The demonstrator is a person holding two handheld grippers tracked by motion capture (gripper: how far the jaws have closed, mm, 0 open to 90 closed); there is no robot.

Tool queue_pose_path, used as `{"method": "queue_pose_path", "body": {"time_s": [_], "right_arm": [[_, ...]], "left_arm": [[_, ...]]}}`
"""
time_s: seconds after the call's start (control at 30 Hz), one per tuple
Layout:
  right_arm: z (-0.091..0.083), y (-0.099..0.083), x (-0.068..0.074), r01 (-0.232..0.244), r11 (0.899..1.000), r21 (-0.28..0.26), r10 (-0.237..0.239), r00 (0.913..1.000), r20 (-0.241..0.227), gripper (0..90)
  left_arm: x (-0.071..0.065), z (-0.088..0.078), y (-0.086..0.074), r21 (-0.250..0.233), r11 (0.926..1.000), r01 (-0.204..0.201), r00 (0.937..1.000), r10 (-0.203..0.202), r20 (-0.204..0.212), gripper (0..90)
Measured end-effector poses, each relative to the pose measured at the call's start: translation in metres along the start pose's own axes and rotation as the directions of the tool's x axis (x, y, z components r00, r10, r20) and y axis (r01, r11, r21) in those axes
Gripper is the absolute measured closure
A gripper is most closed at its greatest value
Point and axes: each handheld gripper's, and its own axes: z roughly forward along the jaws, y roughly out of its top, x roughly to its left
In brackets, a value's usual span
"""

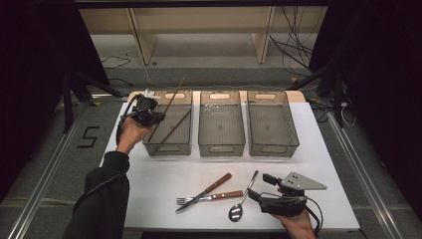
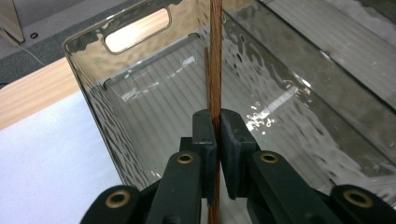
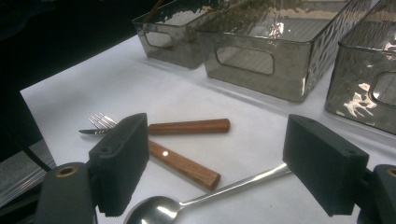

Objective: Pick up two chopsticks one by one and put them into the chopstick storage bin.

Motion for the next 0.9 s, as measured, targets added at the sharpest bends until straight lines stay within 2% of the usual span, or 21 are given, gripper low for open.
{"method": "queue_pose_path", "body": {"time_s": [0.37, 0.57, 0.9], "right_arm": [[0.000, 0.000, 0.000, -0.001, 1.000, -0.001, 0.001, 1.0000, -0.001, 23.4], [0.000, 0.000, 0.000, 0.000, 1.000, -0.001, 0.000, 1.0000, -0.001, 23.4], [0.000, 0.000, 0.000, -0.003, 1.000, 0.000, 0.003, 1.0000, -0.001, 23.4]], "left_arm": [[0.002, 0.011, -0.007, 0.029, 0.9994, 0.019, 0.9998, -0.019, 0.000, 84.0], [0.002, 0.020, -0.014, 0.063, 0.9974, 0.036, 0.9994, -0.036, -0.003, 83.6], [0.004, 0.023, -0.018, 0.081, 0.9953, 0.053, 0.9985, -0.052, -0.018, 83.1]]}}
